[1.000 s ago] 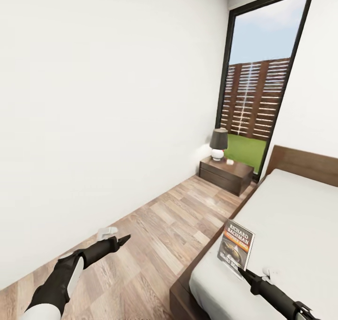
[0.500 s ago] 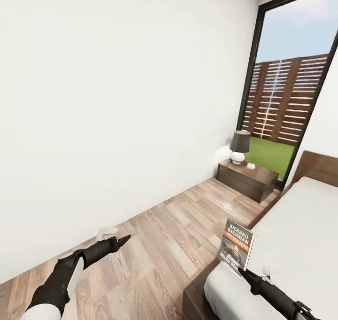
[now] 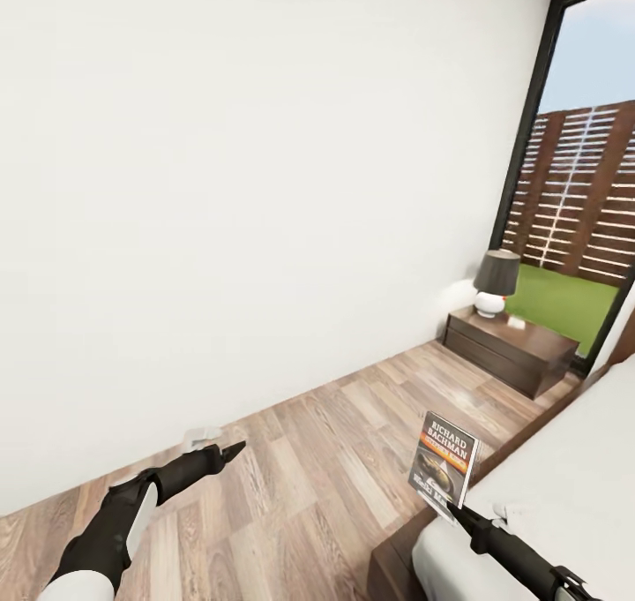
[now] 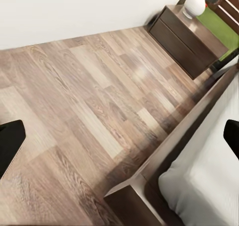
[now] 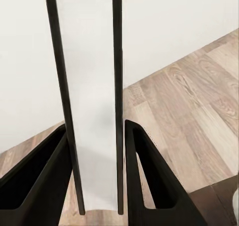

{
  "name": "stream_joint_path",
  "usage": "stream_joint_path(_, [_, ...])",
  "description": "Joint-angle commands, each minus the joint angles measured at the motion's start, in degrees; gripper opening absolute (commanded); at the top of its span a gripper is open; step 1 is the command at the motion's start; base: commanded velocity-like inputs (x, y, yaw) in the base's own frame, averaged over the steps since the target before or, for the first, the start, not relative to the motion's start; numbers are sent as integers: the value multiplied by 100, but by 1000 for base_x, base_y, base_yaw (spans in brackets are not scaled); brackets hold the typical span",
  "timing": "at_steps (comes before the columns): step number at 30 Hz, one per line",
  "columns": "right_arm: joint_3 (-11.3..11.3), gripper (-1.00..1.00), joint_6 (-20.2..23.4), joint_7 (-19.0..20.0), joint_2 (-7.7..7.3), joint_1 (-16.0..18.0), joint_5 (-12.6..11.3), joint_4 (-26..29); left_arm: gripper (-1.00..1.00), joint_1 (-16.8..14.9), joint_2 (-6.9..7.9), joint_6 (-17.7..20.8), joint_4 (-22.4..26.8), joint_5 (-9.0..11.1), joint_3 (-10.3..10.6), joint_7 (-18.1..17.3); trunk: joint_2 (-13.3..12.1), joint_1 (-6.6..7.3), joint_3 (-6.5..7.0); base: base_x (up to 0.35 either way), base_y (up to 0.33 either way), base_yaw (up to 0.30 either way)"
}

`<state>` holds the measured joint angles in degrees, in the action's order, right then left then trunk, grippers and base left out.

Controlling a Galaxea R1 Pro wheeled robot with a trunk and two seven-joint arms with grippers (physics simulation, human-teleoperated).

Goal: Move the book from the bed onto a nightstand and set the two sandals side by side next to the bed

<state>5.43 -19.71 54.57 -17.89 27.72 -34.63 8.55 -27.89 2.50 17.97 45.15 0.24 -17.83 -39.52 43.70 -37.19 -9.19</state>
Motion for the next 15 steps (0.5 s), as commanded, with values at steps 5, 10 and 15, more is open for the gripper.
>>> stream_joint_path(5, [28,-100,-32,10,-4,5,-53,-2,100,-6,-4,49,3,2,-18,-31,8,-1,-9,0,0,276])
stream_joint_path(10, [28,-100,-33,11,-4,6,-53,-2,100,-6,-4,49,3,2,-19,-30,8,-1,-9,0,0,276])
stream_joint_path(15, [30,-100,-33,10,-4,6,-53,-2,100,-6,-9,49,-21,2,-13,-30,8,-1,-9,0,0,276])
